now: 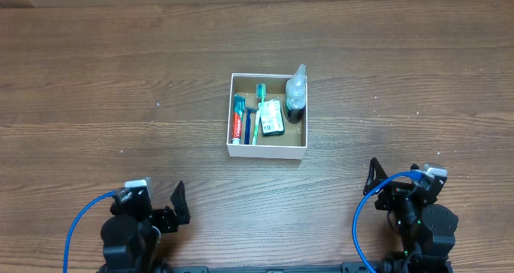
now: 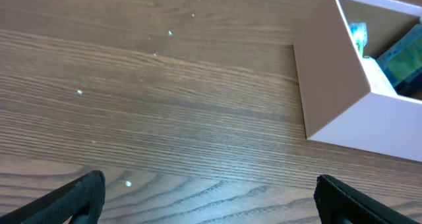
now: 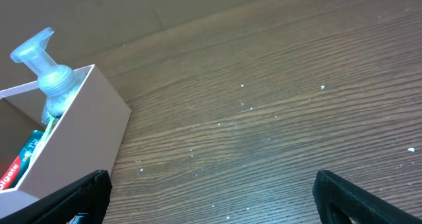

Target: Pack container

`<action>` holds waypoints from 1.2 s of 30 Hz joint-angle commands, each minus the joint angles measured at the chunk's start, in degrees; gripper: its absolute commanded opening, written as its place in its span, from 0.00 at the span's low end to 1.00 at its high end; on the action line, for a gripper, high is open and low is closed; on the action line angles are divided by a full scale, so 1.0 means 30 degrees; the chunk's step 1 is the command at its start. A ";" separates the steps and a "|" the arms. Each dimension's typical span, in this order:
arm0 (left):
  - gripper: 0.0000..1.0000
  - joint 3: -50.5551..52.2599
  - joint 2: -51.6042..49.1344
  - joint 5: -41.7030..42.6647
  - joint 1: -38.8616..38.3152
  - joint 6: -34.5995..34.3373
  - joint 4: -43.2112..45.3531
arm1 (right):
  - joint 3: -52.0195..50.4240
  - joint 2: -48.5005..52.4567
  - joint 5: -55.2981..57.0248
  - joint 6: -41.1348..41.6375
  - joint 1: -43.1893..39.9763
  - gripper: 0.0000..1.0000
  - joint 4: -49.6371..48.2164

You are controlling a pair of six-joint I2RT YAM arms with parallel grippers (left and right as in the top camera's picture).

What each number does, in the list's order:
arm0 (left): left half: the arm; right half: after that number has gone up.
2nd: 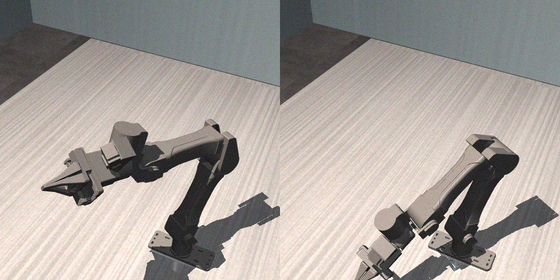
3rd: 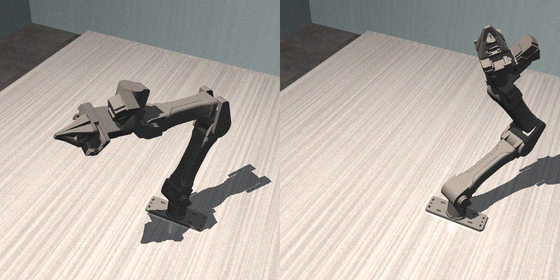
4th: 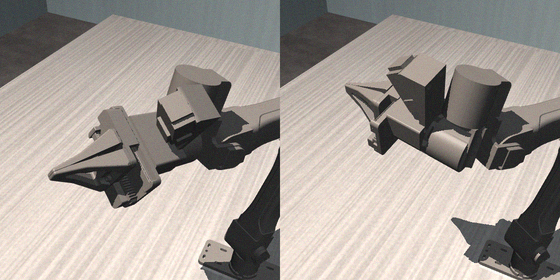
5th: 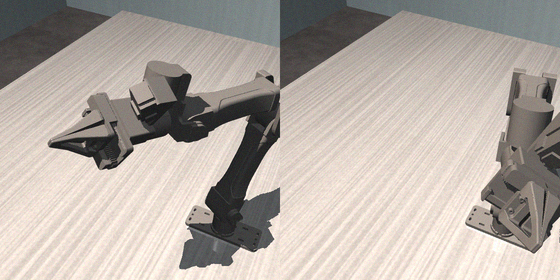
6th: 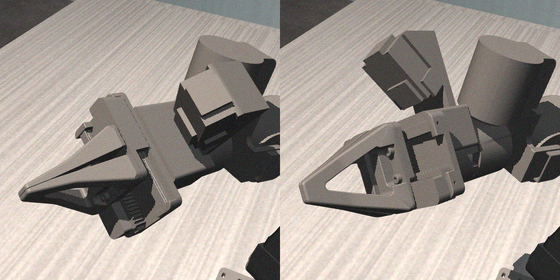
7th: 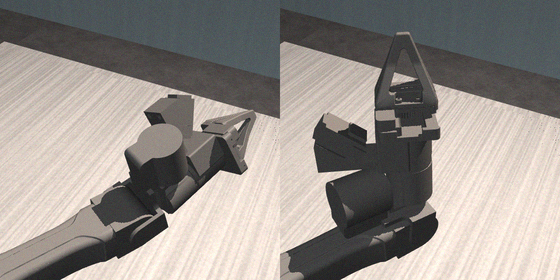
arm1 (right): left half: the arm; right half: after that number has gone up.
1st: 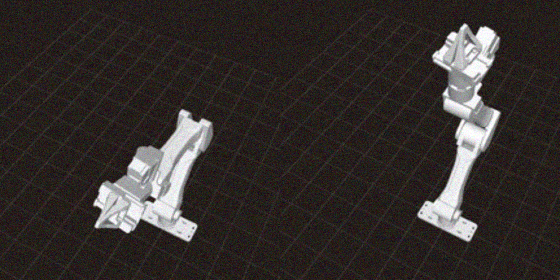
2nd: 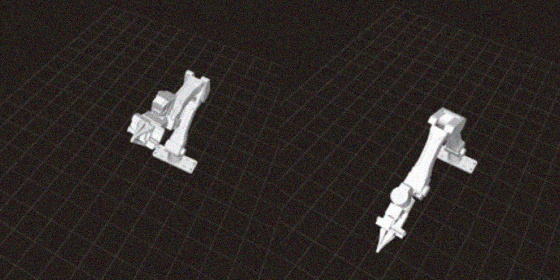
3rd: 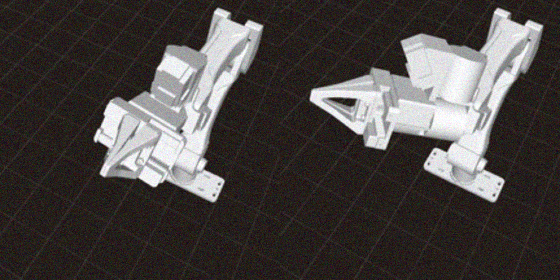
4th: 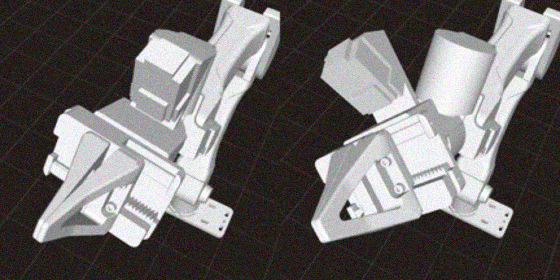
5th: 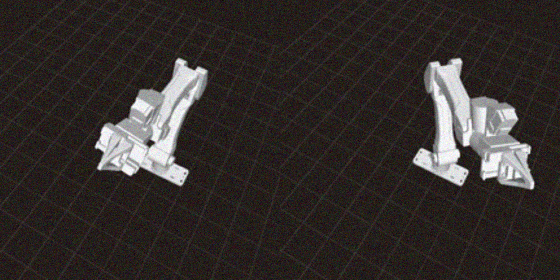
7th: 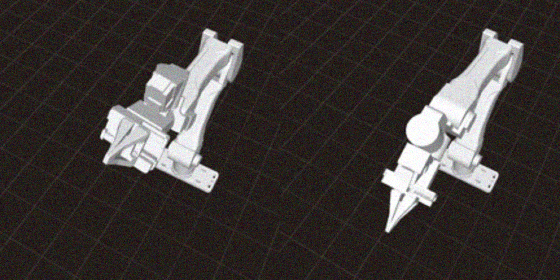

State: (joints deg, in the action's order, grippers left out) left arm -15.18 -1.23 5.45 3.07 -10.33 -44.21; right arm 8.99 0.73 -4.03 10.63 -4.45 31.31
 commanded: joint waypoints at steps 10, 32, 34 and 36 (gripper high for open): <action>1.00 0.1887 0.0321 0.0117 -0.0036 -0.0342 0.0605 | -0.0160 -0.0182 0.0175 -0.0073 0.0087 1.00 0.0022; 1.00 0.1887 0.0321 0.0117 -0.0036 -0.0342 0.0605 | -0.0160 -0.0182 0.0175 -0.0073 0.0087 1.00 0.0022; 1.00 0.1887 0.0321 0.0117 -0.0036 -0.0342 0.0605 | -0.0160 -0.0182 0.0175 -0.0073 0.0087 1.00 0.0022; 1.00 0.1887 0.0321 0.0117 -0.0036 -0.0335 0.0605 | -0.0160 -0.0182 0.0175 -0.0073 0.0087 1.00 0.0022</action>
State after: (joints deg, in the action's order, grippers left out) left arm -10.41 -1.02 5.80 3.07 -10.55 -42.57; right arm 8.99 0.73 -4.03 10.63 -4.45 31.31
